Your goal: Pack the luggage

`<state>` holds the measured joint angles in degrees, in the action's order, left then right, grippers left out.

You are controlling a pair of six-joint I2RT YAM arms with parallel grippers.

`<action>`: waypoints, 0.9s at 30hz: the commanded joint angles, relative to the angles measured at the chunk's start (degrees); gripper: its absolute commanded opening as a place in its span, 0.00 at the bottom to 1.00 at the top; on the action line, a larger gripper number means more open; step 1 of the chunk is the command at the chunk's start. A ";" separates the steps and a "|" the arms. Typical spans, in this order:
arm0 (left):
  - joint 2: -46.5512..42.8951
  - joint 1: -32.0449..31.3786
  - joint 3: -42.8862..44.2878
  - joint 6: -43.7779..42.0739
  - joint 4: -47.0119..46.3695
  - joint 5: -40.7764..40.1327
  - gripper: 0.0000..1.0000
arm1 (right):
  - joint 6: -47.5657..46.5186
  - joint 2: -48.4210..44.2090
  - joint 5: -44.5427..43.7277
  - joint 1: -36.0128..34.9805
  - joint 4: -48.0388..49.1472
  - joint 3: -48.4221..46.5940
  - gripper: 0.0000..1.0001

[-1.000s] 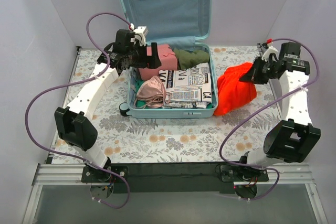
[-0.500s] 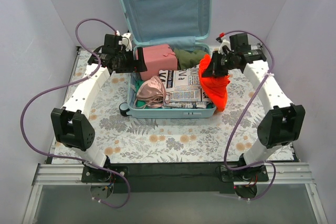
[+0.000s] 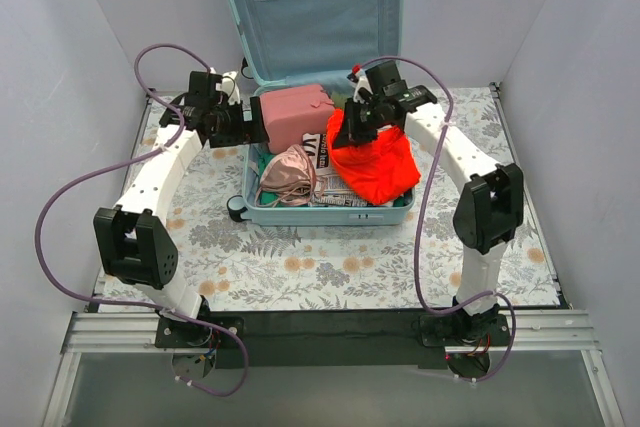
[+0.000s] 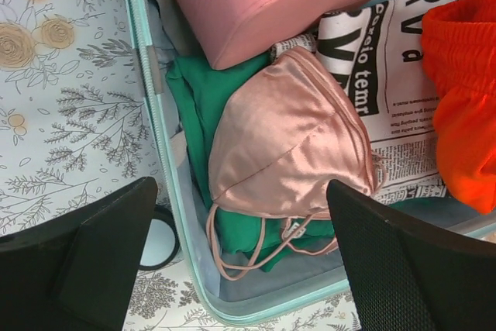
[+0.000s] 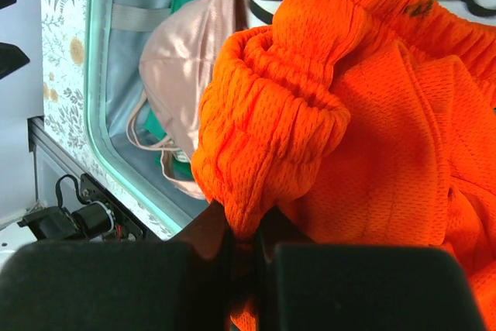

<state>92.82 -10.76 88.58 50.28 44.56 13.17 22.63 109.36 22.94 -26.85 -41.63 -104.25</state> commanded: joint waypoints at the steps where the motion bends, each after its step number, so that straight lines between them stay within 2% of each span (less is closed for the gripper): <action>1: -4.83 1.10 -1.38 -0.97 0.53 0.98 0.91 | 2.15 1.55 0.26 -2.84 3.39 -4.38 0.01; 8: -7.03 1.45 -3.58 -1.77 -0.08 1.69 0.91 | 3.38 7.61 3.68 -6.81 4.88 -5.35 0.03; 9: -7.21 1.45 -4.11 -1.77 -0.26 1.68 0.91 | 4.17 8.06 4.56 -6.98 5.76 -5.61 0.15; 11: -8.17 1.45 -4.64 -1.50 -0.61 2.12 0.91 | 4.96 8.93 5.45 -7.77 6.90 -6.58 0.28; 12: -8.70 1.54 -4.99 -1.59 -0.87 2.56 0.91 | 5.05 9.03 5.62 -8.04 7.17 -7.80 0.47; 13: -9.05 1.54 -5.51 -1.42 -1.40 3.96 0.92 | 5.40 9.03 5.89 -8.74 7.52 -8.34 0.57; 14: -9.75 1.54 -5.69 -1.59 -1.75 5.01 0.92 | 5.49 9.03 6.76 -8.92 9.00 -8.86 0.82; 15: -10.11 1.54 -5.87 -1.76 -2.62 6.07 0.93 | 5.58 9.11 8.25 -9.01 9.63 -10.78 0.86; 19: -11.78 1.54 -5.87 -5.10 -4.91 16.16 0.93 | 0.06 6.15 9.49 -6.21 11.30 -14.06 0.91; 21: -12.13 1.45 -5.87 -8.77 -6.14 24.07 0.93 | -1.18 4.12 11.59 -3.22 11.31 -12.66 0.90; 22: -11.44 1.27 -5.52 -10.36 -6.76 26.53 0.93 | -1.54 1.58 12.30 0.45 11.30 -8.82 0.88; 24: -9.77 -0.21 -3.16 -15.80 -7.11 32.77 0.92 | -3.29 -0.98 12.13 6.16 10.52 -3.89 0.80; 26: -6.17 -2.58 -1.48 -18.19 -8.25 34.90 0.91 | -4.35 -3.97 12.22 9.87 8.51 2.80 0.73; 27: -4.76 -3.81 0.70 -18.81 -8.78 34.47 0.89 | -5.66 -4.59 12.22 11.45 8.06 4.65 0.63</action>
<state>85.43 -11.33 84.68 38.28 38.81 39.00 20.60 108.40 34.11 -21.50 -31.55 -104.84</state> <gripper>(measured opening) 0.904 0.695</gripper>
